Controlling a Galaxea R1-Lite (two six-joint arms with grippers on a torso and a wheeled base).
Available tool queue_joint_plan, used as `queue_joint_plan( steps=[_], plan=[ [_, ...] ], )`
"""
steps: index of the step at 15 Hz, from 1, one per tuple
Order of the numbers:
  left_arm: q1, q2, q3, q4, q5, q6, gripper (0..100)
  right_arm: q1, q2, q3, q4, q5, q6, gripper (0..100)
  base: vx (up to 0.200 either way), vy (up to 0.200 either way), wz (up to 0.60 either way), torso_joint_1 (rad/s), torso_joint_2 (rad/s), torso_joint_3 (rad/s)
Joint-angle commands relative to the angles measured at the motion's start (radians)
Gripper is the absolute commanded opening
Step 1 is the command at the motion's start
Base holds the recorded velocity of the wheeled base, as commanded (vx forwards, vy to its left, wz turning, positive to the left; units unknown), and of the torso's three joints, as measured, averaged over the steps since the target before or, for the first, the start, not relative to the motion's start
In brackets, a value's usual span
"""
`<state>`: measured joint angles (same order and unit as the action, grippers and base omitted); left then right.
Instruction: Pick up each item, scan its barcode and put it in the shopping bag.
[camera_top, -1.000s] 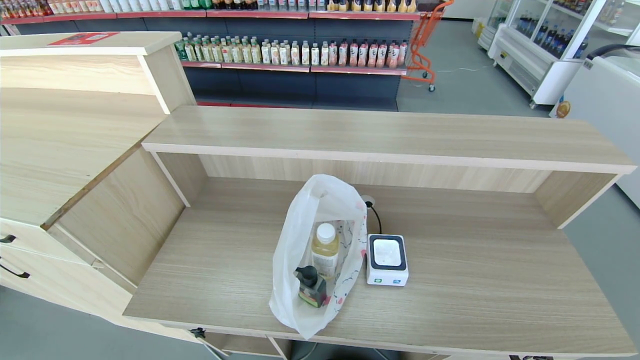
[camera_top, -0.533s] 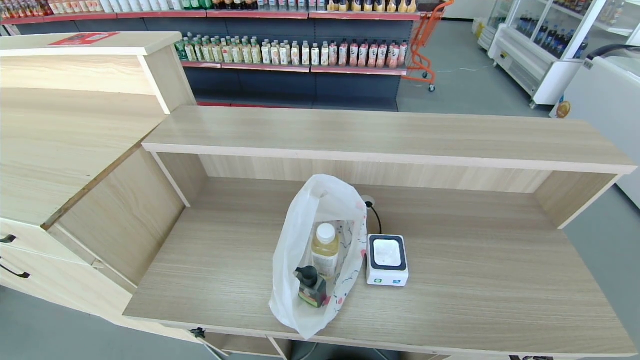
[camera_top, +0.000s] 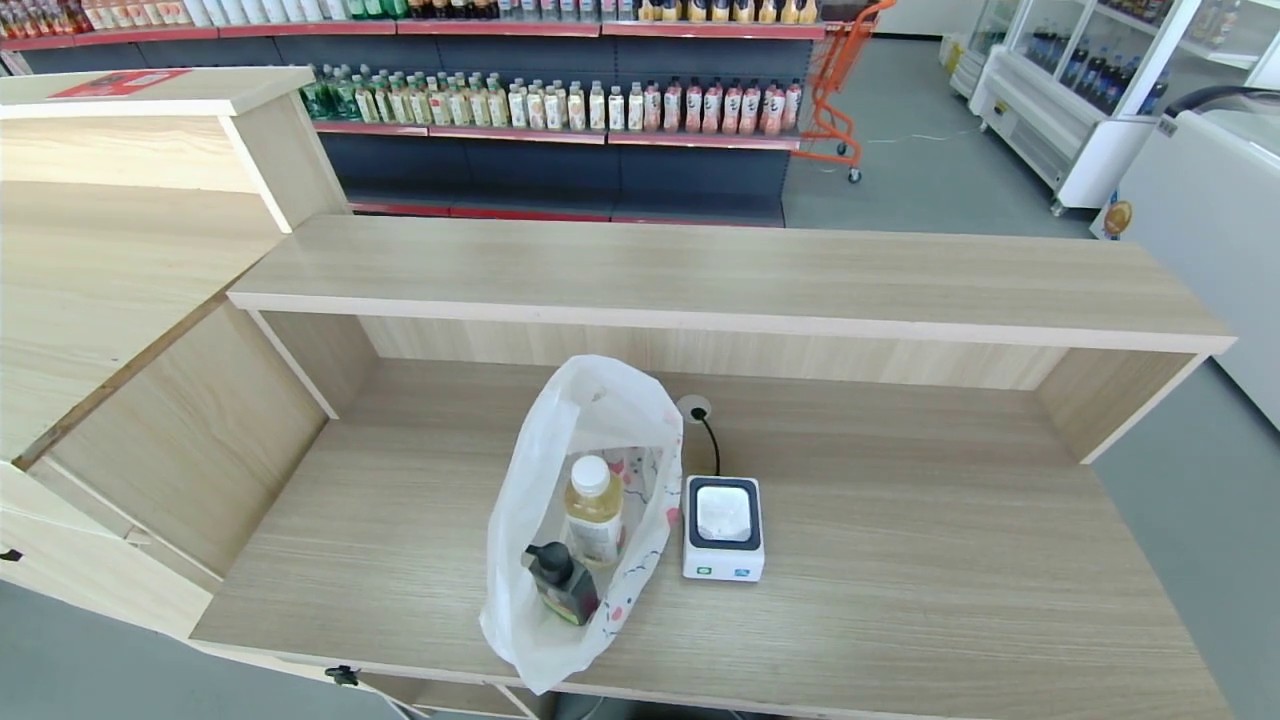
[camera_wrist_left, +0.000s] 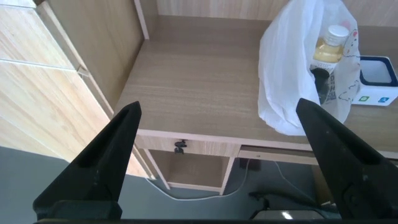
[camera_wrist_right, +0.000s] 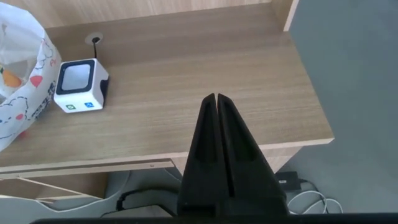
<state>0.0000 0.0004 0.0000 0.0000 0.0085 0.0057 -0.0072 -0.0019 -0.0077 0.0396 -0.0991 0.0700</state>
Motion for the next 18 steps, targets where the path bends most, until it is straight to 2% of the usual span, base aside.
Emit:
queue_joint_plan(
  steps=[1,6,18],
  plan=[
    [0.0,0.0,0.0,0.0,-0.001,0.002,100,0.001,0.003,0.0,0.0,0.001,0.001,0,0.2,0.0,0.0,0.002,0.0,0.002],
    [0.0,0.0,0.0,0.0,0.001,0.0,100,0.001,0.003,0.0,0.002,0.004,-0.003,0,0.2,0.0,0.0,0.005,0.0,0.0],
    [0.0,0.0,0.0,0.0,0.001,0.0,100,0.0,0.003,-0.002,0.003,0.006,-0.012,0,0.0,0.0,0.0,0.0,0.0,0.0]
  ],
)
